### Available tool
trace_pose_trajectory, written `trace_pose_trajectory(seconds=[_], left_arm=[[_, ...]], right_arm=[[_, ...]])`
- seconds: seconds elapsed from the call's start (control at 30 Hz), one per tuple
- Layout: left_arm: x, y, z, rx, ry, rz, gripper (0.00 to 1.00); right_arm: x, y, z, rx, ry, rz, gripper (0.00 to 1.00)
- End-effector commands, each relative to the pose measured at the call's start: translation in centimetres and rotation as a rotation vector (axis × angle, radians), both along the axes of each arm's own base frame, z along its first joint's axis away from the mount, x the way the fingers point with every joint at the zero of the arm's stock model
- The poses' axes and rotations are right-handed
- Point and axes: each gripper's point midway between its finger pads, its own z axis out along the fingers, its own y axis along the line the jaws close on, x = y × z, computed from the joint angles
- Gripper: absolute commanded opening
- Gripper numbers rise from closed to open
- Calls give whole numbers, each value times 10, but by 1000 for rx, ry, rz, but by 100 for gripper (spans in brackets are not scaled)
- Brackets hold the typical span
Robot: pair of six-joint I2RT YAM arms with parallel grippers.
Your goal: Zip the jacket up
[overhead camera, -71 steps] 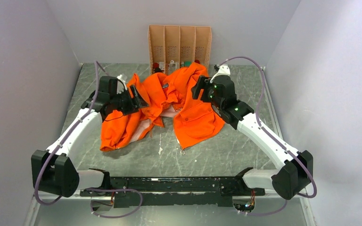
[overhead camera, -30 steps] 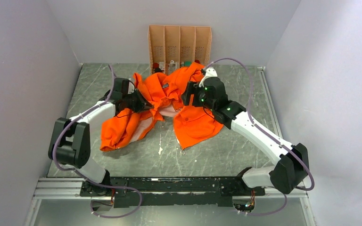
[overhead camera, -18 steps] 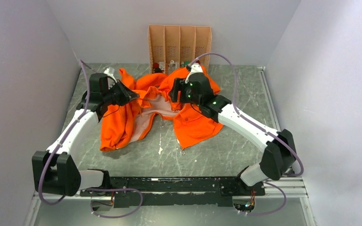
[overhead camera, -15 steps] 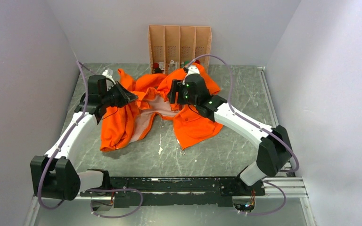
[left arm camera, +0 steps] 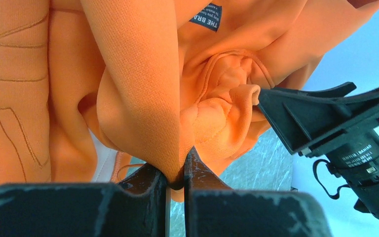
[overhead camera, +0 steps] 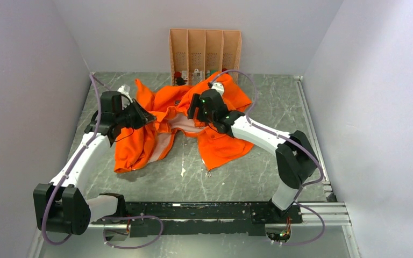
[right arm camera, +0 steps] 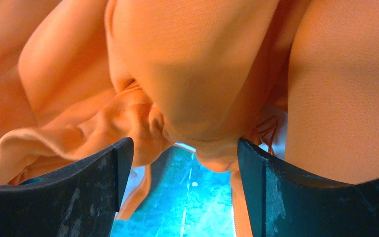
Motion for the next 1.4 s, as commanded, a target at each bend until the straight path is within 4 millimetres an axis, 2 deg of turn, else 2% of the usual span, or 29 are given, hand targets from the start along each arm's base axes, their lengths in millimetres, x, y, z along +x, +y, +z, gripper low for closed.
trace_pose_trajectory(seconds=[0.0, 0.17, 0.23, 0.3, 0.37, 0.5, 0.53, 0.63, 0.73, 0.9, 0.97, 1.0, 1.07, 1.23, 1.37], left_arm=[[-6, -1, 1, -6, -12, -27, 8], [-9, -3, -2, -10, 0, -40, 8], [-10, -6, -3, -28, 5, -53, 8], [-11, -9, -2, -47, 3, -62, 8], [-11, -13, 1, -68, -1, -77, 8], [-10, -21, 19, -110, -45, -117, 8], [-10, -22, 25, -119, -57, -125, 8], [-8, -25, 46, -126, -109, -143, 8], [-7, -26, 78, -140, -192, -149, 8], [-14, -34, 146, -170, -334, -164, 8], [-19, -39, 183, -174, -409, -162, 8], [-21, -42, 193, -179, -430, -162, 8], [-27, -47, 230, -200, -508, -161, 8], [-46, -58, 303, -273, -663, -172, 8], [-68, -60, 356, -319, -799, -162, 8]], right_arm=[[18, -6, -10, 15, -15, -125, 80], [26, -2, -23, 10, -5, -147, 80], [29, -4, -26, 6, -6, -165, 75], [31, -8, -24, 8, -24, -175, 63], [34, -11, -15, 19, -59, -176, 44], [38, -20, 18, 38, -133, -173, 2], [37, -22, 28, 46, -153, -169, 0], [29, -27, 68, 90, -231, -137, 0], [16, -28, 111, 141, -301, -80, 0], [-13, -36, 194, 251, -443, -12, 0], [-26, -38, 238, 285, -537, 39, 0], [-32, -39, 252, 296, -562, 58, 0], [-46, -44, 293, 334, -633, 84, 0], [-88, -63, 372, 461, -782, 135, 0], [-124, -71, 421, 541, -870, 229, 0]])
